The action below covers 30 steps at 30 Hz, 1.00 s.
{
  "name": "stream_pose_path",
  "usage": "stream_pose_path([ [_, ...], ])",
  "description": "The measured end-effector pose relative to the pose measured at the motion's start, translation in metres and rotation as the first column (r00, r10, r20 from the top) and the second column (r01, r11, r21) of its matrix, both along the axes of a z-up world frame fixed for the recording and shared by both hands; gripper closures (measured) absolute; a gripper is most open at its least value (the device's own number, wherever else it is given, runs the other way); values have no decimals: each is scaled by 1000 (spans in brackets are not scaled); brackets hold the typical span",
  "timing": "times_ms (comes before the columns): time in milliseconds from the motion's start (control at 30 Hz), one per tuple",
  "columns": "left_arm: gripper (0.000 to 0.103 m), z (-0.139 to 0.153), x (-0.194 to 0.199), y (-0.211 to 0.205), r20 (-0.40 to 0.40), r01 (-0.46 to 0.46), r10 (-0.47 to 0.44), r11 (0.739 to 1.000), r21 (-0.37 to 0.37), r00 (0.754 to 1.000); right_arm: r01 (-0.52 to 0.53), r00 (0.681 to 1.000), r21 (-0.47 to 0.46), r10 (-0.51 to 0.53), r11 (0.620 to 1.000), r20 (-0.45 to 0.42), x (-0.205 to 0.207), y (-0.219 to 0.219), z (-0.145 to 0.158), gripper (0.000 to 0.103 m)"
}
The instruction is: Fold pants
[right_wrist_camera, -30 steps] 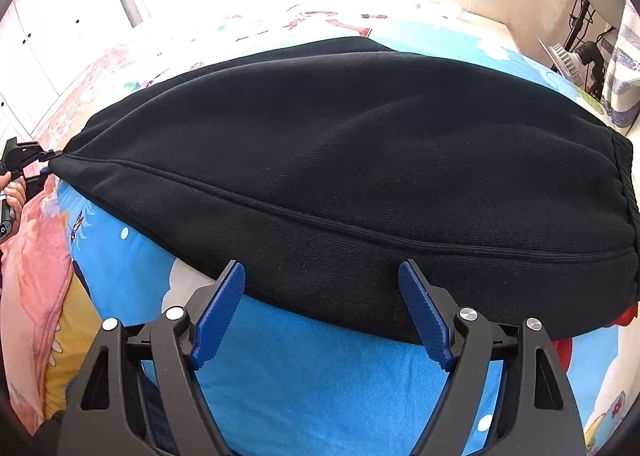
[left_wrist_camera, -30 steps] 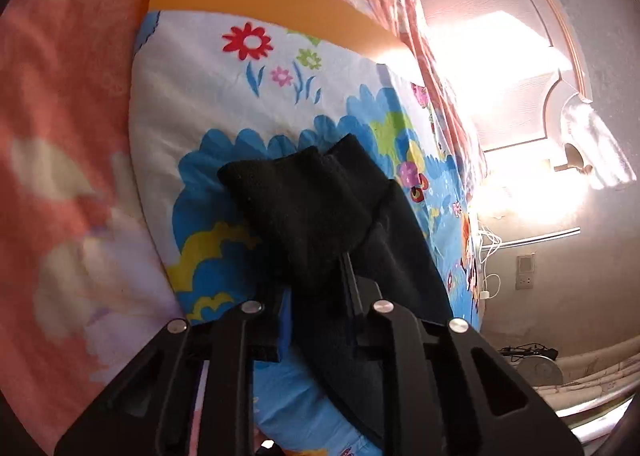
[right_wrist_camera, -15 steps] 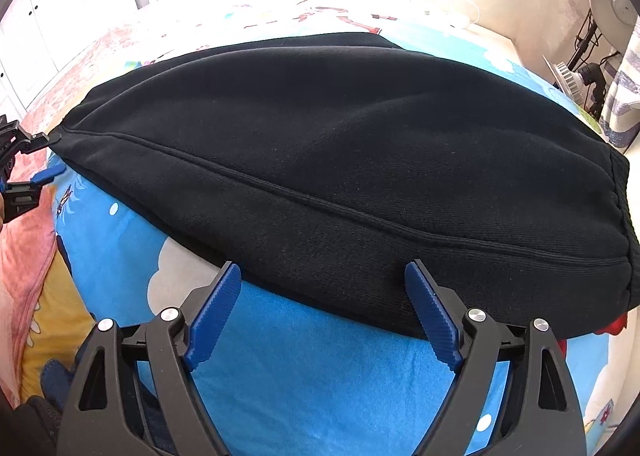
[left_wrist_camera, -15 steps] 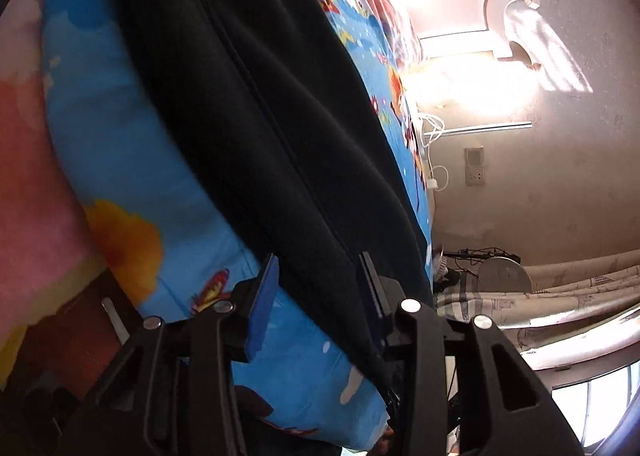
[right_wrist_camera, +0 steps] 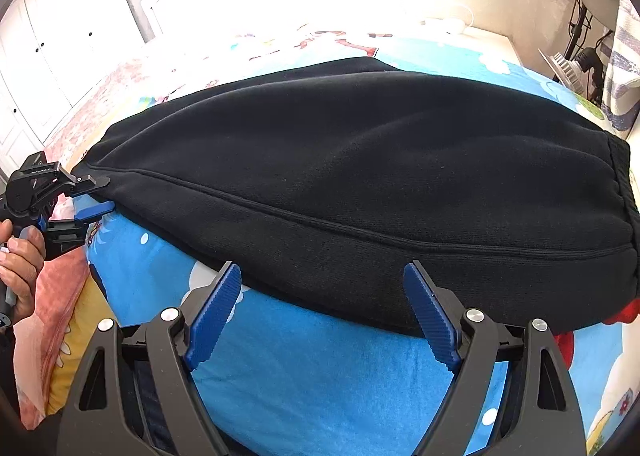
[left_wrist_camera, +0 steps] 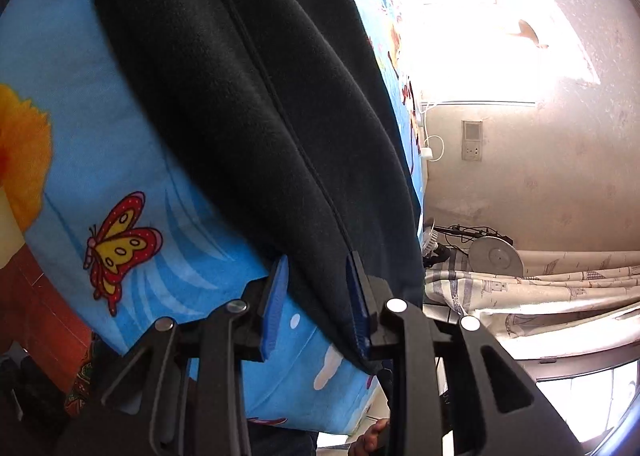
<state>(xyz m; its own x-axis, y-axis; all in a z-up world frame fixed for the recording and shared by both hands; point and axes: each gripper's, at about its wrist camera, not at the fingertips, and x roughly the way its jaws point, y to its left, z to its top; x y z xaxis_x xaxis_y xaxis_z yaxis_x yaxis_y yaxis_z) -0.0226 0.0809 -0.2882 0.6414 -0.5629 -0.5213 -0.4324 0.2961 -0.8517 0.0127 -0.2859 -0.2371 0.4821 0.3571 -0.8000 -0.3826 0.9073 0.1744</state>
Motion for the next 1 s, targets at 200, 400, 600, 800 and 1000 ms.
stream_pose_path([
  [200,74,-14,0,-5,-44,27,-28,999,-22,999,9,1000,4,-9,1000,-6,2,0,1,21],
  [400,77,-19,1,0,-23,3,-4,1000,-30,1000,28,999,25,-28,999,15,6,2,3,17],
  [600,97,2,-1,-9,-8,-4,5,999,52,1000,42,998,0,-42,999,50,16,10,12,16],
  [800,99,-13,-15,-11,-85,28,-20,995,92,996,58,996,-40,-55,998,75,23,14,10,16],
  [1000,91,7,-23,0,-27,70,-66,979,193,997,58,995,-269,-33,961,99,15,24,-20,15],
])
